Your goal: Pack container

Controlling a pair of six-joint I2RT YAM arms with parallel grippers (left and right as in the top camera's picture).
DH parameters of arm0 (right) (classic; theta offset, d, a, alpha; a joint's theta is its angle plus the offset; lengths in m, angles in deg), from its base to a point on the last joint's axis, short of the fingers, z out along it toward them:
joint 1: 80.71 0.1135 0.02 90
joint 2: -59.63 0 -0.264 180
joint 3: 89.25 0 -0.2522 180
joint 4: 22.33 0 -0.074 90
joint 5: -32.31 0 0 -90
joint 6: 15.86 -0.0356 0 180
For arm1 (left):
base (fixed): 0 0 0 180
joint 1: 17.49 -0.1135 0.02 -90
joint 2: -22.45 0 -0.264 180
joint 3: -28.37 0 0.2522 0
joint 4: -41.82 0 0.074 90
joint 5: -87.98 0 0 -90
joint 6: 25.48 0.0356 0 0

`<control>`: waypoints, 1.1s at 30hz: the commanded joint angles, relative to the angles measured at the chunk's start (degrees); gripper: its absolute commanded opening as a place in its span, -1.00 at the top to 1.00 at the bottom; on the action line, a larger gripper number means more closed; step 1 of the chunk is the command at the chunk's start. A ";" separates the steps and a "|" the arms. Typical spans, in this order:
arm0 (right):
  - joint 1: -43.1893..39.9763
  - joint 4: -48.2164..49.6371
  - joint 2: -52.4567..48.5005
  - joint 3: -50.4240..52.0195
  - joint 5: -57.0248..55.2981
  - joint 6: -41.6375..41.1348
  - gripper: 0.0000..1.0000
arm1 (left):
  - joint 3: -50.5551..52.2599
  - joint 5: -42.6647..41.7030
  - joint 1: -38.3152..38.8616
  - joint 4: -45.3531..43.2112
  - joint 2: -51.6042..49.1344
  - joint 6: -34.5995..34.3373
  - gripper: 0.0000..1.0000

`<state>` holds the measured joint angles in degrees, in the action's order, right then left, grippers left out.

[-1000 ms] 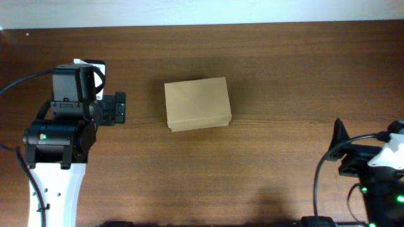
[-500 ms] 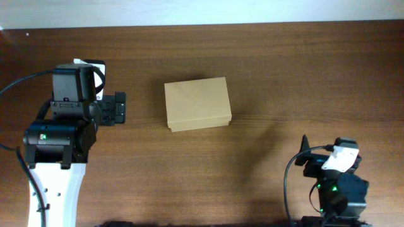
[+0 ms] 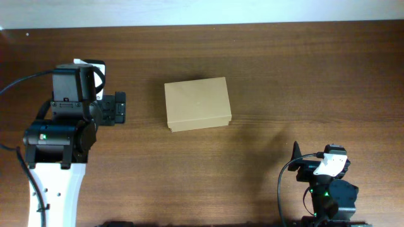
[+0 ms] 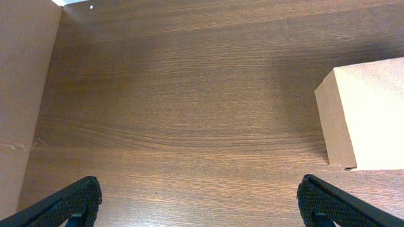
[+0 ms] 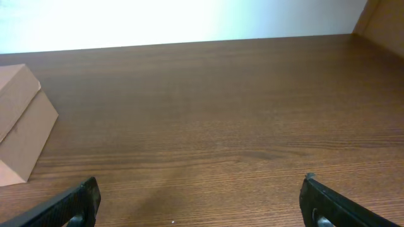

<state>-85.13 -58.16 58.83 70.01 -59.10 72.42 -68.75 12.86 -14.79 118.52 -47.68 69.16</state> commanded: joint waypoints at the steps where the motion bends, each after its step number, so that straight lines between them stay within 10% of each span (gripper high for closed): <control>1: -0.48 0.24 0.55 0.48 0.76 -0.63 -0.98 | -0.04 0.37 -0.31 -0.09 0.35 -0.98 -0.99; 21: -0.48 0.24 0.55 0.48 0.76 -0.63 -0.98 | 0.50 1.33 -0.26 -1.49 7.26 -0.17 -0.99; 33: -0.48 0.24 0.55 0.48 0.76 -0.66 -0.97 | 36.39 1.88 -0.24 -56.96 30.95 0.98 -0.99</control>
<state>-85.13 -57.92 58.83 70.05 -58.86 72.38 -44.73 14.39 -14.79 69.34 -19.90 69.58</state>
